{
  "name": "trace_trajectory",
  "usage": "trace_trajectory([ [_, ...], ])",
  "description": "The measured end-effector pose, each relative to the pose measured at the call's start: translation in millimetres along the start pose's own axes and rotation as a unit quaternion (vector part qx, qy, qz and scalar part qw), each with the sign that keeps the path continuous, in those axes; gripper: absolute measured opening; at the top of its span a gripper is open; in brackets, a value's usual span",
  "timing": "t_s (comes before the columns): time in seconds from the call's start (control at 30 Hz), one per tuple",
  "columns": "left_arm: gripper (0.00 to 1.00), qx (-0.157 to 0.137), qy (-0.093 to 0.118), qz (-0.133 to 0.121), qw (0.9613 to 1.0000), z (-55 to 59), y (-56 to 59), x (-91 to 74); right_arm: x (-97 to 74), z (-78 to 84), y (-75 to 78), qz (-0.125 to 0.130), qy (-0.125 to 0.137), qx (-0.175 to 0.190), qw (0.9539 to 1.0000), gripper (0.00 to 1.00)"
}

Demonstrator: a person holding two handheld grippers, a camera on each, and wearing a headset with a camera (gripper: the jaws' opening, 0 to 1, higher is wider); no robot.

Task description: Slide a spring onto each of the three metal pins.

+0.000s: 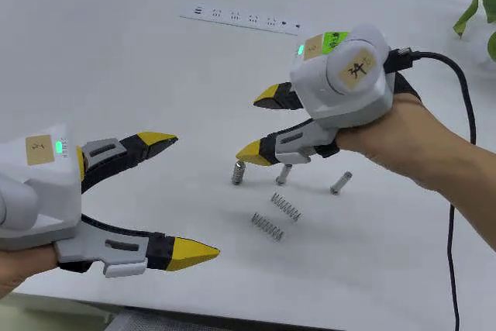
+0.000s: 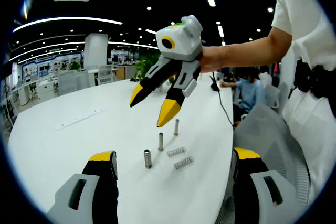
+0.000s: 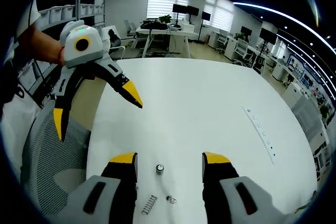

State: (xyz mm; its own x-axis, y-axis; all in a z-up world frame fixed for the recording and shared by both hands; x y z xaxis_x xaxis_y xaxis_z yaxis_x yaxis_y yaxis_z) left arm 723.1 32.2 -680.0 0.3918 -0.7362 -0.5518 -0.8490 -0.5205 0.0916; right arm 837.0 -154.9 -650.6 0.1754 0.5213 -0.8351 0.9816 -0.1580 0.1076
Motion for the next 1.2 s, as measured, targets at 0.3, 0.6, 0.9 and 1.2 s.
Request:
trace_trajectory([
  [0.3, 0.91, 0.004, -0.014, 0.002, 0.9999, -1.0, 5.2, 2.2, -27.7, 24.1, -5.7, 0.011, 0.039, 0.033, 0.9987, 0.59],
  [0.6, 0.89, 0.009, -0.036, 0.004, 0.9993, 2.1, 6.6, 4.0, -51.0, 55.5, -14.6, 0.018, 0.066, 0.066, 0.9955, 0.67],
  [0.9, 0.88, 0.017, -0.063, 0.013, 0.9978, 4.3, 14.8, 11.7, -69.0, 95.6, -34.3, 0.018, 0.079, 0.089, 0.9927, 0.76],
  [1.2, 0.82, 0.038, -0.105, 0.029, 0.9933, 14.7, 16.5, 19.8, -83.6, 132.8, -45.7, 0.019, 0.097, 0.113, 0.9886, 0.83],
])
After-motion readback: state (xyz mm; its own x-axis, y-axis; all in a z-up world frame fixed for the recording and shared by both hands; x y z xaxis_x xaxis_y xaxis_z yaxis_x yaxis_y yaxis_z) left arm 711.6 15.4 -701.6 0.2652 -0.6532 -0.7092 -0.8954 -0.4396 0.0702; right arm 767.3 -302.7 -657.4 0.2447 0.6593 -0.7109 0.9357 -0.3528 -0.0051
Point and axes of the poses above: the centre of the closed fingertips' face, and the gripper's own axes: x roughly forward along the fingers, y roughly to its right, z roughly out of its underside, the point moved 10 cm from there along -x, roughly backward along the fingers, and after that the axes turned 14 degrees about -y, right-handed, at the moved point
